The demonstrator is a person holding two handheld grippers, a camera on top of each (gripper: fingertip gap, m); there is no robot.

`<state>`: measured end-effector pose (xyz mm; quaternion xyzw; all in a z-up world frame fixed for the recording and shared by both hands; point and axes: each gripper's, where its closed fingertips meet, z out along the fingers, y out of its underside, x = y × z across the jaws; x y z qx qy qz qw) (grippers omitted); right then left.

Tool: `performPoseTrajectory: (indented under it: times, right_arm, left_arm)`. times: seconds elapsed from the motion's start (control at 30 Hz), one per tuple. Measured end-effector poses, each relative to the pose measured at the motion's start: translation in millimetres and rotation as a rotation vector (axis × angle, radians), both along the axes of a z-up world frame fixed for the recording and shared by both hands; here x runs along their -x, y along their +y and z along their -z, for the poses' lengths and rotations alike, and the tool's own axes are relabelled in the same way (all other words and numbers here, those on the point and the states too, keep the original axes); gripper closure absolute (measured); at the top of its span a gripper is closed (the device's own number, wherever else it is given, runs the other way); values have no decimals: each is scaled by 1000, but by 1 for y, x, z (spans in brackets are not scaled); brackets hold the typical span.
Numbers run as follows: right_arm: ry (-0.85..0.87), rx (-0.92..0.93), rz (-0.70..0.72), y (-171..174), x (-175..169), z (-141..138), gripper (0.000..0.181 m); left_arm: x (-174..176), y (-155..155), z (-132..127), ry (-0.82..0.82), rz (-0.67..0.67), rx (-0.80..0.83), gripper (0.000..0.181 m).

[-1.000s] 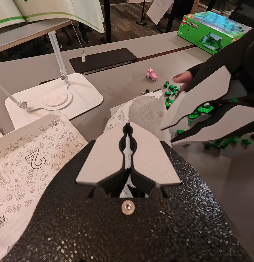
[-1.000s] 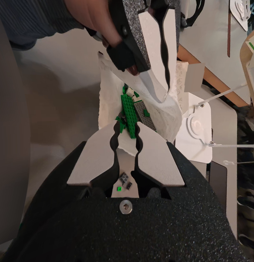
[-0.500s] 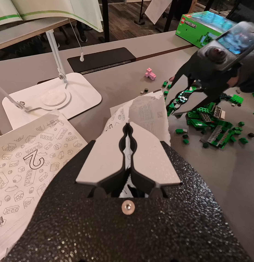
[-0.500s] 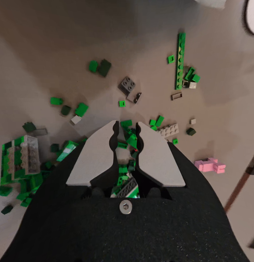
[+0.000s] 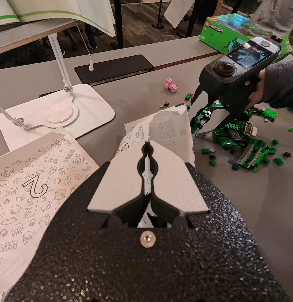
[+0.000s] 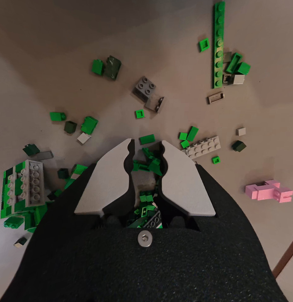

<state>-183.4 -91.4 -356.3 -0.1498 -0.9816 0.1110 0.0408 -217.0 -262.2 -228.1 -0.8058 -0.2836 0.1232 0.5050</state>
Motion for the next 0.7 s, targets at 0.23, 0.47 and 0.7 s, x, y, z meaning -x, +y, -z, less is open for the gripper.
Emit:
performPoseTrajectory:
  times: [0.23,0.47,0.7]
  right_arm:
    - [29,-4,-70,-1,0,0,154]
    - [-15,-43,-198,-3,-5,1,162]
    - [-16,-80,-246,-4,-5,1,166]
  left_arm:
    - [-1,1,1,-3,5,2,181]
    - [-2,3,2,-3,12,8,181]
    - [-3,6,4,-7,25,16,181]
